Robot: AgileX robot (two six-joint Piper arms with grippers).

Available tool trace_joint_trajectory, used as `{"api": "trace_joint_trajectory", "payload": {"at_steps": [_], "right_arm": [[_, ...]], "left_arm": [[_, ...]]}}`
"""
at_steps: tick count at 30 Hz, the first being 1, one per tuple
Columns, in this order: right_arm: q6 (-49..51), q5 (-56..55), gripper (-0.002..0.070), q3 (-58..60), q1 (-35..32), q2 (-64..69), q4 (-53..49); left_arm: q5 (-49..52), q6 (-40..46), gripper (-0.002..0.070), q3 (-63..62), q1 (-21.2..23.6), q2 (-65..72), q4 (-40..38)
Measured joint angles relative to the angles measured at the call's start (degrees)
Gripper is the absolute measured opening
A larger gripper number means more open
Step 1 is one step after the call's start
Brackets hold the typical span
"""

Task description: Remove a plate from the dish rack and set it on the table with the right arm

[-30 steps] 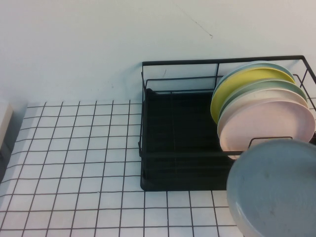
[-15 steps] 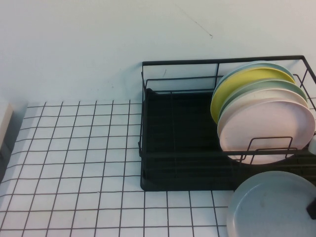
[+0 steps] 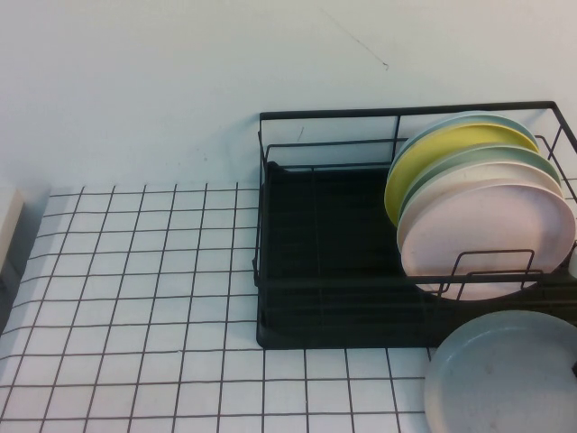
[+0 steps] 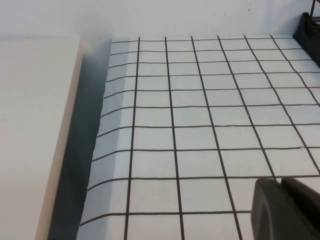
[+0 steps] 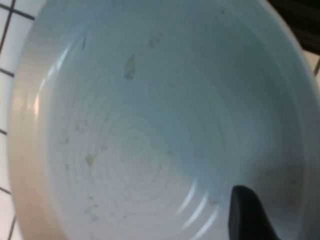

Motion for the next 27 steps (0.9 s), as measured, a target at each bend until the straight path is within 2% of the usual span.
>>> {"api": "trace_joint_trajectory", "payload": {"at_steps": [5, 12, 15, 17, 19, 22, 27], "right_arm": [[0.62, -0.85, 0.0276, 0.00, 0.00, 0.00, -0.35], [0.62, -0.99, 0.0274, -0.56, 0.00, -0.41, -1.77], [-0.27, 0.77, 0.0211, -1.11, 0.00, -2.15, -1.21], [-3.35, 3.69, 0.0115, -1.19, 0.00, -2.99, 0.90], [-6.25, 6.61, 0.0055, -0.93, 0.00, -3.54, 3.02], [-8.29, 7.93, 0.0020, 0.14, 0.00, -6.08, 4.08], [-8.44, 7.49, 0.0009, 0.26, 0.00, -17.77, 1.93]], "left_arm": [[0.00, 0.00, -0.0003, 0.00, 0.00, 0.00, 0.00], [0.00, 0.00, -0.0003, 0.00, 0.00, 0.00, 0.00], [0.00, 0.00, -0.0003, 0.00, 0.00, 0.00, 0.00], [0.00, 0.00, -0.0003, 0.00, 0.00, 0.00, 0.00], [0.00, 0.00, -0.0003, 0.00, 0.00, 0.00, 0.00], [0.00, 0.00, -0.0003, 0.00, 0.00, 0.00, 0.00], [0.00, 0.00, -0.0003, 0.00, 0.00, 0.00, 0.00]]}}
